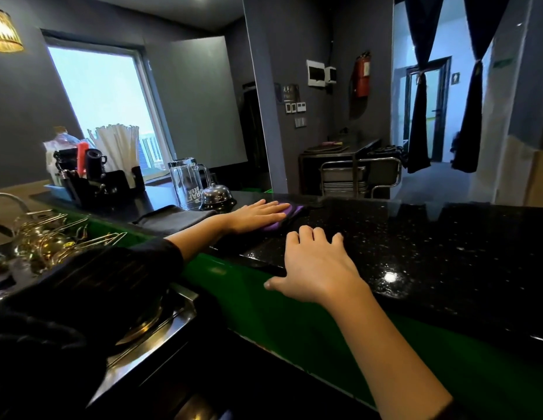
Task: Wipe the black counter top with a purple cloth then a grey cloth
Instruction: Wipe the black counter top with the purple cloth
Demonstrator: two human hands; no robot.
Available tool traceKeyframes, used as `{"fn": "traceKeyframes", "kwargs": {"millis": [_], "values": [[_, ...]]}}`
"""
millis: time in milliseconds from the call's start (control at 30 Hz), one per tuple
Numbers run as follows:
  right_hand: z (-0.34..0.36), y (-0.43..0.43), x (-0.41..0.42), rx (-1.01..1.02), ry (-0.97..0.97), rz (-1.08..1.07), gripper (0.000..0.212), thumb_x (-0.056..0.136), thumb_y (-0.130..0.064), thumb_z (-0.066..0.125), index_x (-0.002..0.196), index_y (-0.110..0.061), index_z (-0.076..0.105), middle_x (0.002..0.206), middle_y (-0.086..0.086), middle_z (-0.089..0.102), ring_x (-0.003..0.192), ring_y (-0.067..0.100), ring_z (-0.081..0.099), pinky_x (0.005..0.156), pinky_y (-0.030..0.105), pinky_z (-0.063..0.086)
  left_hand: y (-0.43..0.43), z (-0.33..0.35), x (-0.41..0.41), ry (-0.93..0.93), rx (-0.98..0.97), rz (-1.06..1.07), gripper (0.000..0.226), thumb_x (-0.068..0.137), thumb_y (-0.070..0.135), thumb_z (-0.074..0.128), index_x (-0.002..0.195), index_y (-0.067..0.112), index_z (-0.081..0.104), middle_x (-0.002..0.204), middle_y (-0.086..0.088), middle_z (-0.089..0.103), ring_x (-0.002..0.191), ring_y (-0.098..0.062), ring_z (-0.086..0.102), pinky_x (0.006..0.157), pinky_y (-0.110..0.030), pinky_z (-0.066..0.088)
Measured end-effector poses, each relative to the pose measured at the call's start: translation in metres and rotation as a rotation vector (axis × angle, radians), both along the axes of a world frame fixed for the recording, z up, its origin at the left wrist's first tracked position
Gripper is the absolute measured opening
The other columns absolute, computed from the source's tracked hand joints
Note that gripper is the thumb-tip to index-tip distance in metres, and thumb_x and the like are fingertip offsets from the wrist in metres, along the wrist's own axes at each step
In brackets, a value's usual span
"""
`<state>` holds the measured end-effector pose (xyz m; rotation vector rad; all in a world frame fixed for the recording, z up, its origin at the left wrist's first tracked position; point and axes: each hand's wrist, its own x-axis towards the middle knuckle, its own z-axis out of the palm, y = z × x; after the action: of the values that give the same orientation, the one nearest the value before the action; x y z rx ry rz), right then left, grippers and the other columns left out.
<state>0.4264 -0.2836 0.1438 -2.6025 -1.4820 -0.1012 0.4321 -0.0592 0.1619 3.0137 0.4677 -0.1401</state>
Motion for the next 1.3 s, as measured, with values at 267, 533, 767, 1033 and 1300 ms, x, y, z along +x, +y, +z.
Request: {"fn": "traceKeyframes", "kwargs": {"millis": [267, 533, 767, 1033, 1300], "values": [[0.001, -0.004, -0.003, -0.006, 0.01, 0.003, 0.091, 0.084, -0.063, 0.056, 0.149, -0.008, 0.023, 0.155, 0.014, 0.025, 0.143, 0.035, 0.021, 0.115, 0.059, 0.018, 0.002, 0.009, 0.001, 0.012, -0.017, 0.068, 0.052, 0.101, 0.043, 0.017, 0.15, 0.029, 0.007, 0.161, 0.001, 0.0, 0.147, -0.026, -0.01, 0.117, -0.047, -0.007], [-0.007, 0.0, -0.001, 0.027, -0.056, 0.02, 0.085, 0.087, -0.061, 0.053, 0.146, -0.007, 0.026, 0.15, 0.015, 0.029, 0.14, 0.036, 0.024, 0.113, 0.06, 0.021, 0.018, 0.013, 0.048, 0.059, 0.022, 0.164, 0.072, 0.088, 0.066, 0.017, 0.151, 0.032, 0.008, 0.161, 0.001, 0.001, 0.148, -0.031, -0.005, 0.119, -0.053, -0.005], [-0.006, 0.004, 0.0, 0.036, -0.077, 0.012, 0.086, 0.085, -0.062, 0.055, 0.146, -0.007, 0.028, 0.15, 0.016, 0.03, 0.14, 0.035, 0.026, 0.111, 0.06, 0.024, -0.006, 0.01, 0.041, 0.047, 0.023, 0.092, 0.057, 0.098, 0.052, 0.017, 0.15, 0.034, 0.003, 0.161, -0.001, 0.0, 0.147, -0.03, -0.007, 0.117, -0.059, -0.004], [0.018, -0.02, 0.0, 0.12, 0.116, -0.011, 0.083, 0.081, -0.075, 0.047, 0.134, -0.011, 0.05, 0.144, 0.011, 0.043, 0.134, 0.03, 0.035, 0.106, 0.047, 0.033, -0.013, -0.008, -0.039, 0.0, 0.13, -0.197, 0.071, 0.086, 0.067, 0.007, 0.149, 0.033, 0.005, 0.161, 0.007, 0.0, 0.149, -0.022, -0.004, 0.118, -0.057, 0.007], [0.009, -0.049, 0.01, -0.02, 0.083, -0.1, 0.09, 0.086, -0.078, 0.019, 0.152, -0.018, 0.026, 0.159, 0.01, 0.022, 0.147, 0.031, 0.016, 0.117, 0.053, 0.016, -0.016, -0.004, -0.079, -0.026, 0.163, -0.137, 0.05, 0.103, 0.02, 0.028, 0.15, 0.015, 0.013, 0.16, 0.001, 0.006, 0.148, -0.016, -0.001, 0.121, -0.038, -0.007]]}}
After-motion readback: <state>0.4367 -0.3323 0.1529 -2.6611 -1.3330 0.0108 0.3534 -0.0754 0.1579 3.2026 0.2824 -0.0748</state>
